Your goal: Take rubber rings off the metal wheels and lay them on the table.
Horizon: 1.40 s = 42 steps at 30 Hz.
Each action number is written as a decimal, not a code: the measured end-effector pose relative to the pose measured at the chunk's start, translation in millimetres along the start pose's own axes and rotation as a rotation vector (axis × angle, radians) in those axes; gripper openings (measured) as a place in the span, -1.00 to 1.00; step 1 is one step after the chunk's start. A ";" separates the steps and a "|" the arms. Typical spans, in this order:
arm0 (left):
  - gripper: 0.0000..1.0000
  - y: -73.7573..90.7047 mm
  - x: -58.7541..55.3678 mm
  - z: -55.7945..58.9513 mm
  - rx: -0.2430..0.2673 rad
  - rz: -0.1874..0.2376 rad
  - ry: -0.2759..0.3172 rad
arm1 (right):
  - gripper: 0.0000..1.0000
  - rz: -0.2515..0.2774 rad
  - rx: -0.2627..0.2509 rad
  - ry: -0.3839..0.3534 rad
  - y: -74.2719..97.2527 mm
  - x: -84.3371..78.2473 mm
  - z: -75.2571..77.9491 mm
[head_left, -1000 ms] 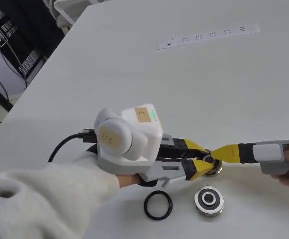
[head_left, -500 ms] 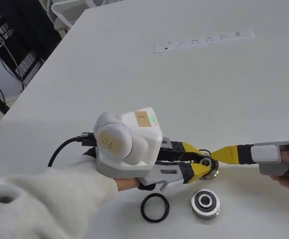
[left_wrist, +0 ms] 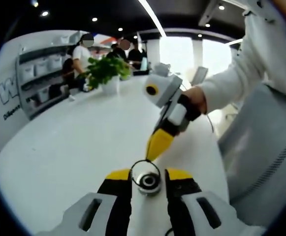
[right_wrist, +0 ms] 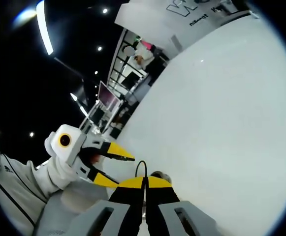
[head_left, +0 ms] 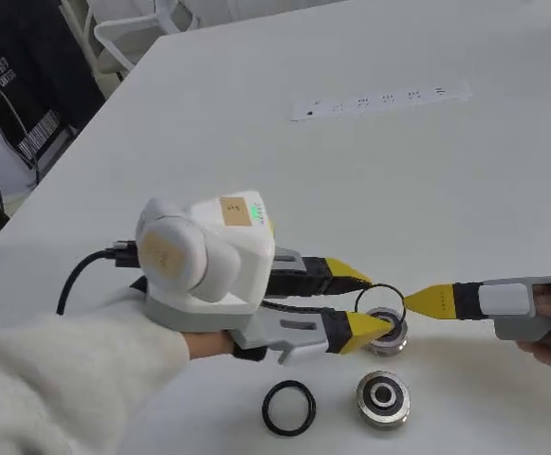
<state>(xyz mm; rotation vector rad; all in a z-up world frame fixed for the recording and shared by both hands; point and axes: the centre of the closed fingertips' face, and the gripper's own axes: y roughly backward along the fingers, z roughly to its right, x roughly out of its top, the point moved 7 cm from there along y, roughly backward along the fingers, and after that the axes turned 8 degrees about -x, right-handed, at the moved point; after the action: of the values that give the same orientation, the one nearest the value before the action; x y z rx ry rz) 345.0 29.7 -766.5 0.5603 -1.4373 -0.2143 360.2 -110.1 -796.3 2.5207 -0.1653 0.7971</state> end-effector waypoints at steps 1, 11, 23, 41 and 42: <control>-0.40 2.7 1.9 -0.1 0.003 0.005 -0.001 | -1.00 0.001 -0.003 0.002 1.7 0.4 -0.6; -0.01 35.3 25.2 7.5 0.005 0.045 -0.039 | -1.00 0.035 -0.045 0.036 23.7 5.1 -13.5; 0.47 73.0 41.2 20.9 0.004 0.092 -0.074 | -1.00 0.076 -0.083 0.061 44.0 7.2 -34.7; 0.82 135.3 23.0 37.7 0.076 0.141 -0.029 | -1.00 0.043 -0.092 0.137 49.0 7.2 -77.0; 0.86 138.9 19.6 39.2 0.083 0.141 -0.018 | -1.00 0.037 -0.093 0.141 48.4 6.9 -78.2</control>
<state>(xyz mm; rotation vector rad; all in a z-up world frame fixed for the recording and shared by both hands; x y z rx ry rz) 283.4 130.0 -680.8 0.5228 -1.5020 -0.0487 313.8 -114.2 -716.7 2.3713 -0.1965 0.9566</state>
